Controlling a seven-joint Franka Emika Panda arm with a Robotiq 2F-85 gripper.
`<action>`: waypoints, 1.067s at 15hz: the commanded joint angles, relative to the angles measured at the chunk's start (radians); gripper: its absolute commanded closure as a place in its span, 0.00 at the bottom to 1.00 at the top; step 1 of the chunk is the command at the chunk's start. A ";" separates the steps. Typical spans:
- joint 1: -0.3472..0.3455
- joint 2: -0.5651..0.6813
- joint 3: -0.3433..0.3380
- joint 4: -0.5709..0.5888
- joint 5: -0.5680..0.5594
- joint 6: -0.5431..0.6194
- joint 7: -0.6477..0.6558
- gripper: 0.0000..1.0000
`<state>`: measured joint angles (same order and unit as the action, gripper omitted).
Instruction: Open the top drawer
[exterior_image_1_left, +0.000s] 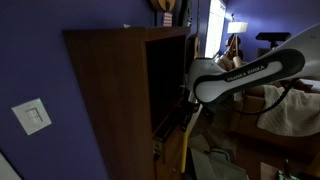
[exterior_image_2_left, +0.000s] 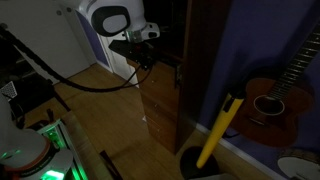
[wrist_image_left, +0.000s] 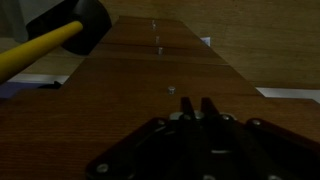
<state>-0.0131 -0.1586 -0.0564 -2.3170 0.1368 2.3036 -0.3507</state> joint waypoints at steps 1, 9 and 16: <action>0.025 -0.065 0.030 -0.074 -0.032 -0.031 0.052 0.96; 0.038 -0.152 0.038 -0.176 -0.040 -0.028 0.128 0.96; 0.044 -0.199 0.043 -0.225 -0.056 -0.062 0.157 0.96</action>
<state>-0.0133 -0.3124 -0.0449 -2.4731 0.0574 2.3014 -0.2427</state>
